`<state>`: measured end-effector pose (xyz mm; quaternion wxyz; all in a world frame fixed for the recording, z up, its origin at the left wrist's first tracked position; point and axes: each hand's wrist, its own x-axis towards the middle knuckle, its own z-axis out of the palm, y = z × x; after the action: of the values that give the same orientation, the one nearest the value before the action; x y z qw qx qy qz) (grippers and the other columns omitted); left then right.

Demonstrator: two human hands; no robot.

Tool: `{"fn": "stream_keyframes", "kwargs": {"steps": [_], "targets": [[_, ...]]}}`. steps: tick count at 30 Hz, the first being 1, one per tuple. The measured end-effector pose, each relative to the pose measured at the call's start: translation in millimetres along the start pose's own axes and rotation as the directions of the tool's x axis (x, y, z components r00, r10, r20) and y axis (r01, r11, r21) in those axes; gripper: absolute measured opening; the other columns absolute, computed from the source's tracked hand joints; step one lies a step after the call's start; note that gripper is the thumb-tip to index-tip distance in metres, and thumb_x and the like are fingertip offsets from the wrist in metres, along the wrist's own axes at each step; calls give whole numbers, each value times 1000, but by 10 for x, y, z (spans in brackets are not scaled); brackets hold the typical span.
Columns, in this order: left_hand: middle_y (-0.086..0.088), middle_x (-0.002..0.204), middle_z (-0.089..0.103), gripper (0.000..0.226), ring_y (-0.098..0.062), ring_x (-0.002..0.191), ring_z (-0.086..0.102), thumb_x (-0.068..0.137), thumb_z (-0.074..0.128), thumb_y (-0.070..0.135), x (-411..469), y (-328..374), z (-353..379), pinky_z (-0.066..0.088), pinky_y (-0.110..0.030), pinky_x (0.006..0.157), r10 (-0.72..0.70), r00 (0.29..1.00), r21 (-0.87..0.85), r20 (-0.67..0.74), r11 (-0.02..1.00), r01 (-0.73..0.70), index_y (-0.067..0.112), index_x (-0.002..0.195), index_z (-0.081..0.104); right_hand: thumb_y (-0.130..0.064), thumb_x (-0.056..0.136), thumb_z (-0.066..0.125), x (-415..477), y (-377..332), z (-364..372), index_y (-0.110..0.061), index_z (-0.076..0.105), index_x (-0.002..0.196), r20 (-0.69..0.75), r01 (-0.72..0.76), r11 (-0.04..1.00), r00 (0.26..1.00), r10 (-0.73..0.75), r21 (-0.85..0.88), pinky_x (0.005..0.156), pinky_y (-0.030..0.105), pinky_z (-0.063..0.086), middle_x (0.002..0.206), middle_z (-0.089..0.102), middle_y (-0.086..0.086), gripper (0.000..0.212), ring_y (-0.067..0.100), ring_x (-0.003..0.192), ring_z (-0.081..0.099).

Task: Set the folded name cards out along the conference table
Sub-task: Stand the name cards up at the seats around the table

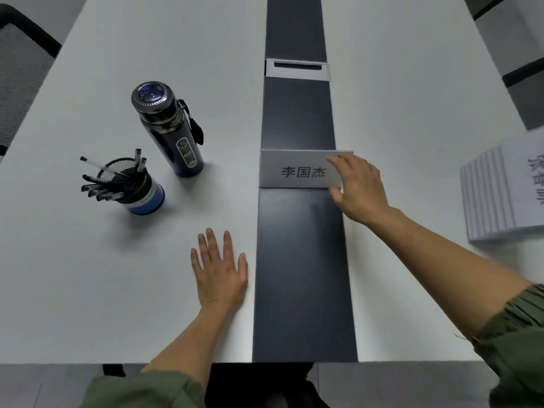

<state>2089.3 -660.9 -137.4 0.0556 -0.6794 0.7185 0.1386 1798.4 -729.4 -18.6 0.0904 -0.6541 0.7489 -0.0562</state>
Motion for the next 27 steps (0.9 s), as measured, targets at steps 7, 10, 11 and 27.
{"fn": "stream_keyframes", "kwargs": {"steps": [7, 10, 11, 27], "targets": [[-24, 157, 9, 61, -41, 145, 9, 98, 34, 43, 69, 32, -386, 20, -52, 115, 58, 972, 55, 226, 996, -72, 13, 150, 19, -26, 95, 52, -1229, 249, -90, -25, 42, 144, 264, -239, 971, 938, 226, 19, 99, 39, 45, 141, 53, 2, 50, 26, 123, 52], [-15, 136, 45, 44, -34, 123, 44, 96, 43, 37, -132, 166, -660, 40, -41, 96, 168, 928, 22, 334, 982, -186, 13, 132, 47, -28, 95, 53, -1769, 374, -180, -24, 48, 140, 323, -338, 940, 895, 307, 42, 95, 36, 46, 136, 58, 0, 45, 23, 120, 56], [-13, 133, 50, 42, -32, 119, 49, 95, 43, 36, -261, 254, -748, 41, -38, 93, 201, 907, -21, 370, 978, -208, 13, 130, 50, -28, 95, 53, -1954, 412, -251, -24, 50, 138, 339, -370, 928, 881, 332, 54, 94, 35, 46, 135, 59, 0, 44, 22, 118, 57], [-11, 137, 52, 44, -26, 120, 54, 95, 55, 37, -1473, 2222, -1254, 42, -31, 95, 451, 764, -292, 461, 890, -349, 13, 131, 54, -36, 88, 66, -3553, 1793, -1204, -22, 62, 126, 325, -656, 698, 753, 572, 289, 93, 32, 49, 122, 65, 3, 41, 19, 106, 62]]}}
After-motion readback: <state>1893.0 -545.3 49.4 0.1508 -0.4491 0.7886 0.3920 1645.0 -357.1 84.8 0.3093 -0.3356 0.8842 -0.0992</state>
